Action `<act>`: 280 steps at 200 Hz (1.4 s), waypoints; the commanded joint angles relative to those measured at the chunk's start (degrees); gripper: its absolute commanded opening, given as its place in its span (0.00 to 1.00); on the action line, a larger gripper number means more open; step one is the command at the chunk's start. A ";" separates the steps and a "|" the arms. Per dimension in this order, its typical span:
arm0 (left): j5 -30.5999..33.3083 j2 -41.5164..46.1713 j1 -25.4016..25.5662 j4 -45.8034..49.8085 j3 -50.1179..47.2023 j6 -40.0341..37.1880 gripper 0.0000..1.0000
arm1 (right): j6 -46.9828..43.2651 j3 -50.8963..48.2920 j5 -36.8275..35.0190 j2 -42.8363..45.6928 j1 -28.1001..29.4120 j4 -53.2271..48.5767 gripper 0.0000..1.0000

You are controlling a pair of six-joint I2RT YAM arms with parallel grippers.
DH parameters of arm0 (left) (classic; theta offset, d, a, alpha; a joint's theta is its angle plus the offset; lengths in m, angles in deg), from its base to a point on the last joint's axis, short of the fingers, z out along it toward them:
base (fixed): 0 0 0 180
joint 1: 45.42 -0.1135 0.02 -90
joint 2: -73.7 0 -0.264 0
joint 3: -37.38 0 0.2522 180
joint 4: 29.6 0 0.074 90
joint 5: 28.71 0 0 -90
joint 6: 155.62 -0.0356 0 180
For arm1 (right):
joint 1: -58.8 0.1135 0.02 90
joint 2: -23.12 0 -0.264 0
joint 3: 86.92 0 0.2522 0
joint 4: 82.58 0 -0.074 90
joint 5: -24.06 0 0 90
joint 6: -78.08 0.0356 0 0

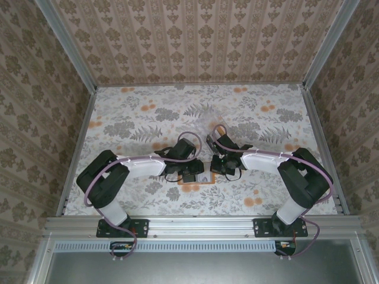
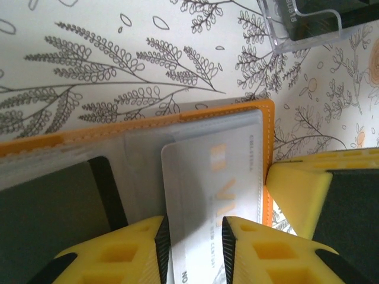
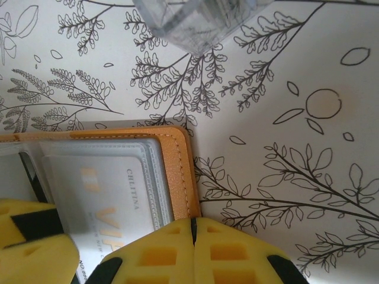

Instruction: Put the credit cards into the card holder

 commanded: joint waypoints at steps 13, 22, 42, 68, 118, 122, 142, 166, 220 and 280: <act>3.57 3.60 0.32 4.89 -1.60 -1.29 0.34 | 1.25 -2.58 -2.02 -0.86 0.33 -6.97 0.07; 3.66 3.78 0.32 5.10 -1.94 -1.37 0.34 | 1.26 -2.60 -1.98 -0.86 0.38 -7.08 0.07; 3.93 4.06 0.21 5.47 -2.42 -1.55 0.34 | 1.06 -2.54 -1.95 -0.40 0.36 -6.95 0.07; 4.28 4.39 0.23 5.89 -1.84 -2.14 0.33 | 0.75 -2.32 -0.91 1.51 0.38 -6.38 0.09; 6.92 7.24 0.13 8.22 -0.57 -4.49 0.32 | -3.68 2.91 -5.10 6.86 0.29 -13.64 0.19; 7.09 7.50 0.12 8.36 -0.51 -4.69 0.32 | -4.18 3.50 -5.56 7.30 0.29 -14.42 0.20; 7.76 9.10 0.08 8.34 -0.57 -5.20 0.33 | -6.89 6.41 -7.90 9.99 0.04 -18.27 0.25; 9.19 11.09 -0.03 8.28 -0.85 -5.75 0.34 | -10.13 10.06 -10.20 12.47 -0.54 -21.04 0.30; 12.48 14.51 -1.62 7.05 -1.94 -5.18 0.43 | -21.20 23.55 -19.35 5.10 -0.82 -30.52 0.34; 13.49 18.27 -5.03 4.78 -5.17 -2.90 0.59 | -26.62 34.92 -25.32 -4.54 -0.68 -36.18 0.40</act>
